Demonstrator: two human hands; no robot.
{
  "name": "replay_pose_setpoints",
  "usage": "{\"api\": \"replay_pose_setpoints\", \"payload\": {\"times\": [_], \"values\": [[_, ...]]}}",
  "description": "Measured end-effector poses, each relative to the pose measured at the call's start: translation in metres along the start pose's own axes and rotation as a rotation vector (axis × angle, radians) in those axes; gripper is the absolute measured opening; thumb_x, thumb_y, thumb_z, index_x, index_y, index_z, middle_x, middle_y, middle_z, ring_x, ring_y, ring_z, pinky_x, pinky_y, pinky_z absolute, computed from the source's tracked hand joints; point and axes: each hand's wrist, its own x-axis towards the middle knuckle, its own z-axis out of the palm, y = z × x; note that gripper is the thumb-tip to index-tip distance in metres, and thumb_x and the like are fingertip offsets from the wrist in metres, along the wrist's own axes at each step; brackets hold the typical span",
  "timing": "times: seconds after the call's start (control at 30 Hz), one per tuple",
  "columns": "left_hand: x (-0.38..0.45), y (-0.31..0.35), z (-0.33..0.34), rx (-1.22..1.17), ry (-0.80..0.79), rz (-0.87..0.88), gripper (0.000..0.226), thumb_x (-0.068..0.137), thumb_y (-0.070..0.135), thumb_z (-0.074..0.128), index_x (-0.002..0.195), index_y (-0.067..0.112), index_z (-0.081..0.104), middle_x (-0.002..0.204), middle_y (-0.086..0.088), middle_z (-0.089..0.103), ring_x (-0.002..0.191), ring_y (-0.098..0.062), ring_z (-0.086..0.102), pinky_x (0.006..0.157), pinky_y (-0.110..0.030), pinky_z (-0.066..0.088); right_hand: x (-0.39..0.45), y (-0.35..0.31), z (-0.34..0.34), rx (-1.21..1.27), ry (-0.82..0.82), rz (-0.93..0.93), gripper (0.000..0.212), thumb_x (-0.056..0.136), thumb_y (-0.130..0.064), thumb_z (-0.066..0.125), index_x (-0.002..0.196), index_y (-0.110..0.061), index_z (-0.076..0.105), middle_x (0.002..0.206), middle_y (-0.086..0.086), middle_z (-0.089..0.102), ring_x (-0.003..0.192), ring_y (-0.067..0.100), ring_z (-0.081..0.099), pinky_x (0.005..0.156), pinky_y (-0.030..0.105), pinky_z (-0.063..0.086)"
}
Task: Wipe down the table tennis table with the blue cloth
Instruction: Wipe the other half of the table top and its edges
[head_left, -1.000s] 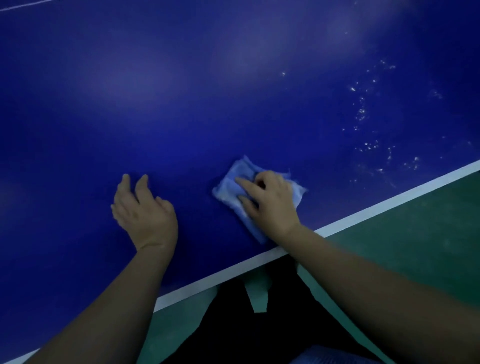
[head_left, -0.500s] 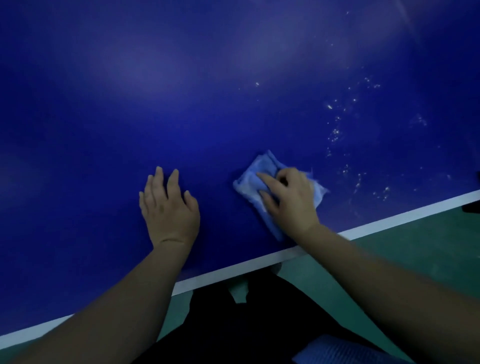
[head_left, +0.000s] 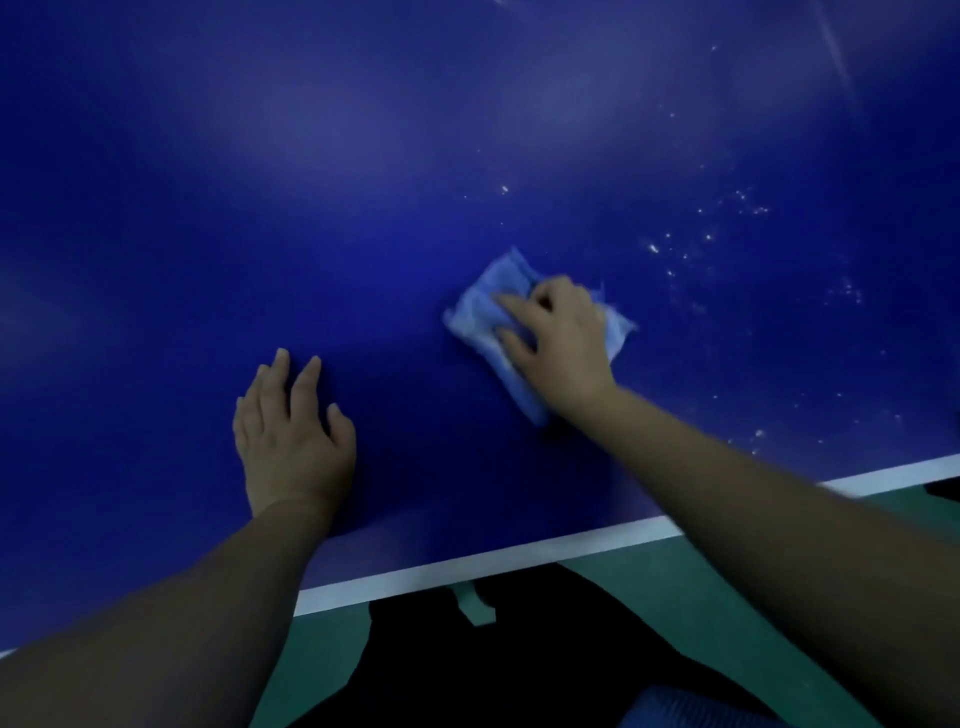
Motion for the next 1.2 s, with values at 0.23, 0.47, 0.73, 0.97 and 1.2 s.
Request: {"api": "replay_pose_setpoints", "payload": {"times": [0.23,0.47,0.73,0.97,1.2], "values": [[0.001,0.002,-0.001,0.001,-0.01,-0.001,0.053,0.094,0.026,0.046,0.145,0.016,0.04,0.16,-0.007,0.022,0.148,-0.026,0.015,0.122,-0.046,0.007,0.014,0.031,-0.004,-0.074,0.239,0.531,0.036,0.089,-0.035,0.061,0.123,-0.023,0.065,0.107,0.011,0.055,0.09,0.029,0.053,0.077,0.04,0.041],[0.001,0.002,-0.003,-0.019,-0.005,0.002,0.059,0.088,0.034,0.037,0.145,0.018,0.041,0.159,-0.006,0.024,0.147,-0.027,0.016,0.121,-0.046,0.008,0.073,-0.014,0.019,0.011,0.025,0.0,0.034,0.085,-0.032,0.064,0.118,-0.023,0.069,0.098,0.012,0.057,0.086,0.033,0.053,0.071,0.042,0.043],[-0.001,0.002,-0.005,-0.012,-0.043,-0.012,0.059,0.088,0.035,0.036,0.145,0.018,0.042,0.159,-0.006,0.024,0.147,-0.027,0.015,0.121,-0.047,0.009,0.077,0.007,0.02,-0.063,0.224,0.495,0.036,0.088,-0.035,0.06,0.121,-0.024,0.065,0.105,0.01,0.055,0.089,0.029,0.052,0.077,0.041,0.044],[0.009,0.006,-0.008,-0.032,-0.002,0.032,0.056,0.09,0.034,0.035,0.138,0.01,0.05,0.153,-0.013,0.032,0.141,-0.033,0.028,0.118,-0.055,0.017,0.142,-0.007,0.028,-0.031,0.008,0.016,0.037,0.088,-0.037,0.061,0.122,-0.023,0.066,0.107,0.014,0.057,0.093,0.036,0.053,0.077,0.04,0.04],[0.128,0.029,-0.007,-0.074,0.083,0.02,0.049,0.096,0.024,0.052,0.142,0.011,0.043,0.158,-0.011,0.024,0.145,-0.032,0.021,0.12,-0.049,0.011,0.121,-0.009,0.034,-0.031,0.186,0.312,0.032,0.084,-0.032,0.062,0.113,-0.021,0.069,0.097,0.014,0.057,0.081,0.034,0.053,0.068,0.04,0.04]]}}
